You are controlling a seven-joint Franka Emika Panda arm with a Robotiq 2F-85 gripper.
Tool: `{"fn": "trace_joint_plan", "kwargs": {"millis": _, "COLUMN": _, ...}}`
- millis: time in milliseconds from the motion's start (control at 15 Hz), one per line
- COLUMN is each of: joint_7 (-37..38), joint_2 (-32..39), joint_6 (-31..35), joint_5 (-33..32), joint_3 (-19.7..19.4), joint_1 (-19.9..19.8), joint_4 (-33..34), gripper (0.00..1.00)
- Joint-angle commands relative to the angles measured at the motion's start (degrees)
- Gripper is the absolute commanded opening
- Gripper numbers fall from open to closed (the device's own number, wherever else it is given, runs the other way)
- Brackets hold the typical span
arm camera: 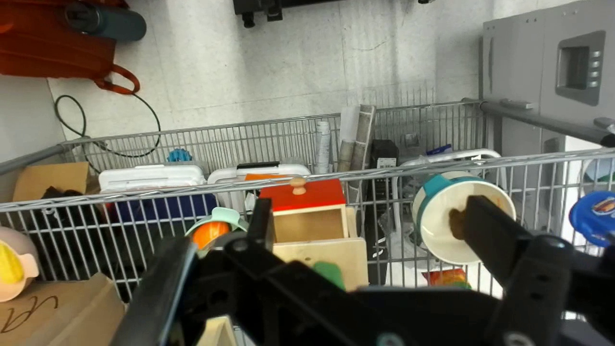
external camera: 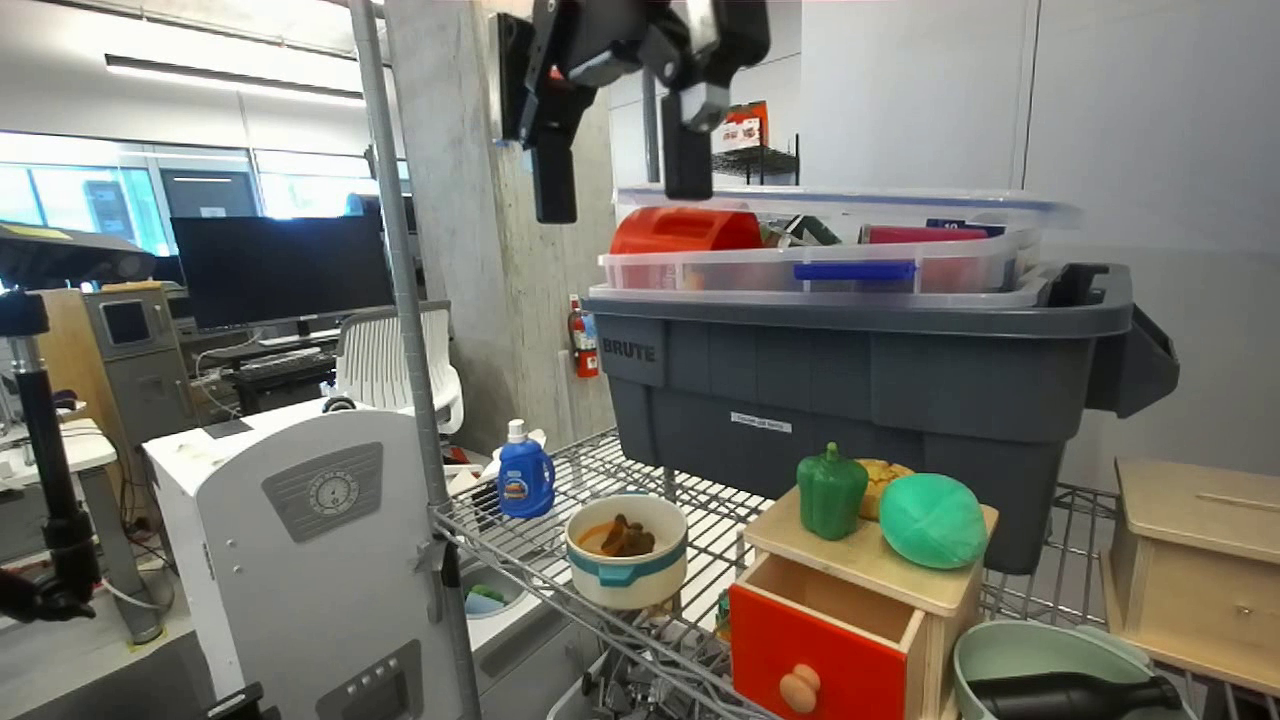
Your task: Pick up the green pepper plush toy and put it in the boy to the left, pick up the light green object and put it in the bowl to the right
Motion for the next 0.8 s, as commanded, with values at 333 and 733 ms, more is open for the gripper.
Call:
{"fn": "trace_joint_plan", "kwargs": {"millis": 333, "joint_7": -5.27, "joint_2": 7.67, "joint_6": 4.50, "joint_5": 4.28, "joint_3": -2.68, "joint_1": -2.75, "joint_4": 8.13, "gripper": 1.00}}
{"fn": "trace_joint_plan", "kwargs": {"millis": 733, "joint_7": -9.23, "joint_2": 15.73, "joint_6": 8.77, "joint_5": 5.15, "joint_3": -2.57, "joint_1": -3.59, "joint_4": 14.73, "gripper": 1.00}}
